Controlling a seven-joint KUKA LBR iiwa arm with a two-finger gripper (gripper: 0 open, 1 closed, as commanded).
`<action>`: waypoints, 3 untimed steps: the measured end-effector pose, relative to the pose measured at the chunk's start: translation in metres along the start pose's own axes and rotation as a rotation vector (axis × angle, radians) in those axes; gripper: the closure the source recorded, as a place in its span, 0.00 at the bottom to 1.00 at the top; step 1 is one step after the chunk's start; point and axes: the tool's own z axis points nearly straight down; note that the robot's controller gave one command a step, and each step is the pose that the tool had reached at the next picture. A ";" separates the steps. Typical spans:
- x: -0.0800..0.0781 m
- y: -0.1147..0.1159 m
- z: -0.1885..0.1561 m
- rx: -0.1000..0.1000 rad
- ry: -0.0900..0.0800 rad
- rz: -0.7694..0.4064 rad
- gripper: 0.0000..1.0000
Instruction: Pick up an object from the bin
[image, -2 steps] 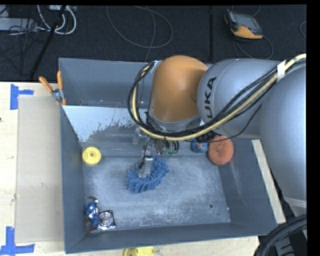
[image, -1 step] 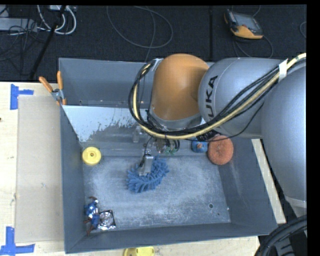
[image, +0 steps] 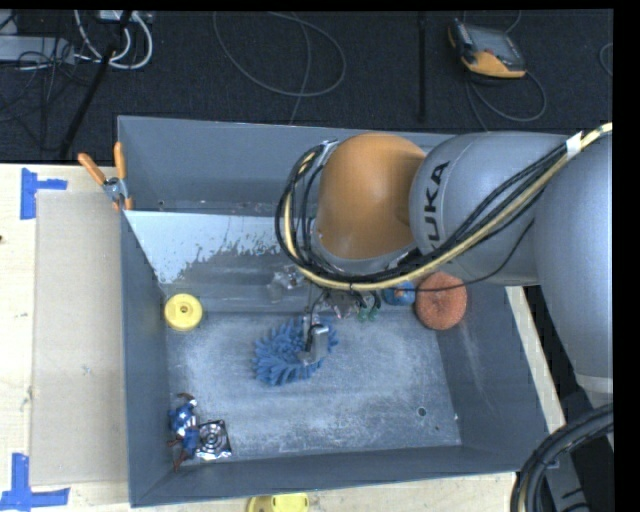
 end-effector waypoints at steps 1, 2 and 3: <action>0.001 -0.012 0.000 0.000 0.002 -0.131 0.00; -0.002 -0.016 -0.005 0.000 0.000 -0.104 0.00; -0.001 -0.014 0.065 -0.001 0.006 -0.231 0.00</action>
Offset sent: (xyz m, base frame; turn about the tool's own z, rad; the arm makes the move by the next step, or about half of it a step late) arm 0.0095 -0.0171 -0.0037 -0.0457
